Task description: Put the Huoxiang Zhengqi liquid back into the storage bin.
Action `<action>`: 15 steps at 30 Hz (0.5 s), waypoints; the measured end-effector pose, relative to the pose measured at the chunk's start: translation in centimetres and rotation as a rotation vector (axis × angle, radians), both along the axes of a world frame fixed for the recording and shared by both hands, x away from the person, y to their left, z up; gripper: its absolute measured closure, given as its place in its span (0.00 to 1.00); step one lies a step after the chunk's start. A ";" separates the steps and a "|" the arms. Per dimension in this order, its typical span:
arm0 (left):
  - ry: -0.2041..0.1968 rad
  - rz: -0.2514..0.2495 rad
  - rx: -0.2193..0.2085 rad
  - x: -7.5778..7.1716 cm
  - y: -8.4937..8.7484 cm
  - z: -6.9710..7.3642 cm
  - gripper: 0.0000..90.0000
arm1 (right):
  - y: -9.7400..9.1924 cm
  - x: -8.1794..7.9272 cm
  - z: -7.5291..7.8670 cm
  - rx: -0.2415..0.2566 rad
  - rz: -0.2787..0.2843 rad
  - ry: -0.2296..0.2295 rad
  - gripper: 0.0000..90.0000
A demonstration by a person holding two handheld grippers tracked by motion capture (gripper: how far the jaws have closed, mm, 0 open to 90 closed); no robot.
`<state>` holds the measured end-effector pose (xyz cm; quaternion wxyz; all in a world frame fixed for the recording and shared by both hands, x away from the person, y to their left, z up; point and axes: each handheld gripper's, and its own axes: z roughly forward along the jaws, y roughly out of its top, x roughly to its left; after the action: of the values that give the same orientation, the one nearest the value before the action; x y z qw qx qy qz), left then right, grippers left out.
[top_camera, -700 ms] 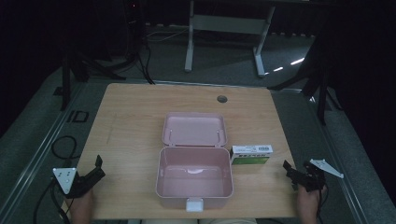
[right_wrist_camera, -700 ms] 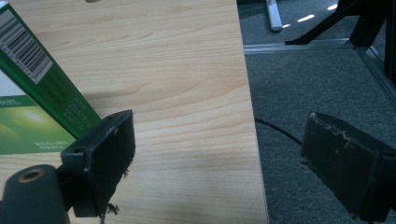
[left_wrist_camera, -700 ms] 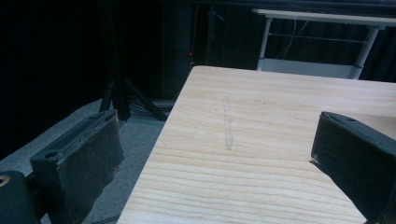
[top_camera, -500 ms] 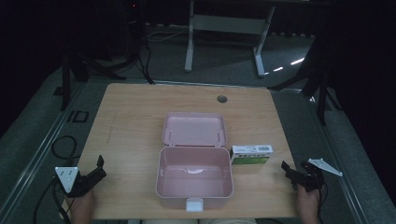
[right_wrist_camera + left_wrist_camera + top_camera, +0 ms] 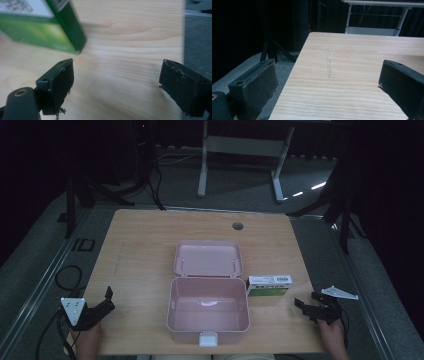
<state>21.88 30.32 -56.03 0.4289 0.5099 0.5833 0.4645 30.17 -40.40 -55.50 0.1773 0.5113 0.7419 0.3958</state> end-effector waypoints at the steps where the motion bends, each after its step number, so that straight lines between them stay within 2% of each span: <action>1: 0.000 -0.001 -0.001 0.0 0.0 0.0 0.03 | 0.1 0.1 0.0 -0.008 0.022 0.010 0.13; 2: 0.001 -0.002 0.000 0.0 0.0 0.0 0.03 | 0.1 0.2 0.0 -0.005 0.059 0.028 0.13; 5: 0.002 -0.005 0.000 0.0 0.0 0.0 0.03 | 0.2 0.5 0.0 -0.026 0.121 0.061 0.12; 7: 0.002 -0.007 0.001 0.0 0.0 0.0 0.03 | 0.2 0.5 0.2 -0.043 0.148 0.063 0.12; 10: 0.005 -0.006 0.005 0.0 -0.1 0.0 0.03 | 0.3 0.5 1.0 -0.086 0.228 0.073 0.12; 12: 0.006 -0.009 0.007 0.0 -0.1 0.0 0.03 | 0.6 0.4 1.5 -0.136 0.274 0.069 0.12; 15: 0.006 -0.011 0.010 0.0 -0.1 0.0 0.03 | 0.9 0.4 2.2 -0.201 0.347 0.099 0.12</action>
<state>21.88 30.18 -56.02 0.4271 0.5167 0.5796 0.4633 30.61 -39.50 -53.26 0.1197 0.3742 0.8625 0.3189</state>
